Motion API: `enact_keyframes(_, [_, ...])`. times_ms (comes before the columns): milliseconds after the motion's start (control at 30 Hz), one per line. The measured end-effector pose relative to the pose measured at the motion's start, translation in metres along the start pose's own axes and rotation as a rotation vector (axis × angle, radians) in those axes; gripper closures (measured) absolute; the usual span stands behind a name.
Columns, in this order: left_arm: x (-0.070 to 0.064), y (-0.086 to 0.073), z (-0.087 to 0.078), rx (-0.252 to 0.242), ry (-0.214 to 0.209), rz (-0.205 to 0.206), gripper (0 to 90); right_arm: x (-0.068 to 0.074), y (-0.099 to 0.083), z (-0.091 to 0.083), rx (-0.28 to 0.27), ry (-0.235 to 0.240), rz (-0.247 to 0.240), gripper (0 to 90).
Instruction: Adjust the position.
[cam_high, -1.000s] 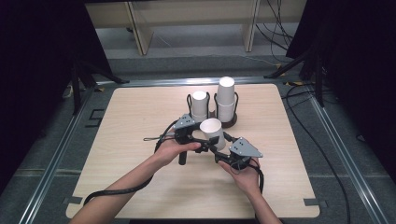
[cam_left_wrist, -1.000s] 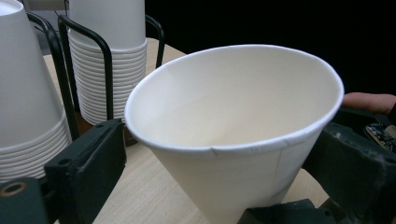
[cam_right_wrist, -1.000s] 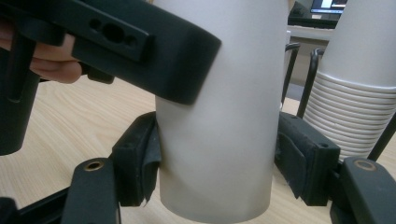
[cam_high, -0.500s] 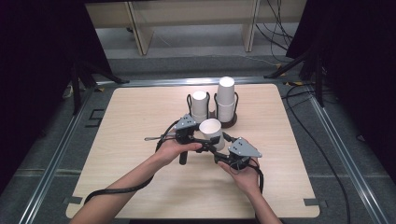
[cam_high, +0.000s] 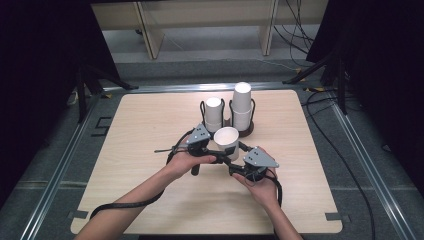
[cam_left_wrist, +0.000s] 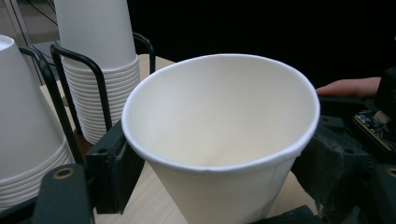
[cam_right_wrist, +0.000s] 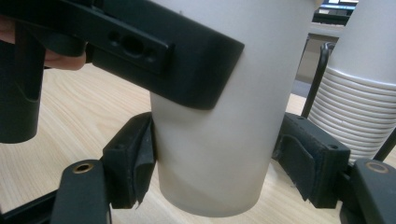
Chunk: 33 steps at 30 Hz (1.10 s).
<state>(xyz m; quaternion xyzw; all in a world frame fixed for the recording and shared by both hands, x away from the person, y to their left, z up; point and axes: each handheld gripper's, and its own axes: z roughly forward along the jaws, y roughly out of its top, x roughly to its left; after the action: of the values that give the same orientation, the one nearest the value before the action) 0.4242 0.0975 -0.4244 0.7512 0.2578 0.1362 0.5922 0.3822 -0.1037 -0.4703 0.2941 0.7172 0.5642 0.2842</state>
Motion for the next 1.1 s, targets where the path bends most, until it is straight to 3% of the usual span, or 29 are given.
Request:
enact_keyframes(100, [-0.002,-0.001,-0.001,-0.003,0.017,0.053,23.4,0.002,0.0,0.0,0.024,0.004,0.027,29.9])
enact_keyframes(133, [-0.002,-0.001,-0.001,-0.003,0.017,0.053,23.7,-0.001,0.0,0.002,0.0,0.005,-0.014,29.6])
enact_keyframes(200, [-0.003,-0.002,-0.001,-0.007,0.032,0.086,23.9,-0.001,0.0,0.002,0.006,-0.005,-0.019,28.8])
enact_keyframes(267, [-0.003,-0.002,-0.001,-0.005,0.037,0.103,24.3,0.001,0.0,0.001,0.039,0.02,0.014,27.9])
enact_keyframes(400, [-0.004,-0.002,-0.001,-0.012,0.036,0.111,24.8,0.003,-0.001,0.004,0.026,0.027,0.034,25.8])
enact_keyframes(433, [-0.004,-0.001,-0.002,-0.005,0.036,0.114,25.0,0.001,0.0,0.003,0.03,0.014,0.0,25.4])
enact_keyframes(500, [-0.004,-0.001,-0.002,-0.007,0.038,0.121,25.0,0.0,0.0,0.004,0.021,0.018,-0.011,25.0])
enact_keyframes(533, [-0.005,-0.001,-0.002,-0.01,0.039,0.121,25.1,0.002,0.0,0.002,0.048,0.022,0.008,24.4])
enact_keyframes(567, [-0.005,-0.001,-0.003,-0.012,0.046,0.134,25.1,0.0,0.0,0.003,0.032,0.015,-0.017,23.5])
enact_keyframes(900, [-0.002,0.0,-0.007,-0.004,0.066,0.156,25.3,0.0,0.0,0.002,0.042,0.023,-0.018,19.8])
enact_keyframes(933, [-0.002,0.0,-0.007,-0.002,0.067,0.159,25.3,0.002,-0.001,0.002,0.058,0.033,0.019,19.8])
enact_keyframes(1100, [0.001,0.0,-0.012,-0.009,0.083,0.163,25.3,0.002,-0.001,0.0,0.065,0.047,0.037,19.9])
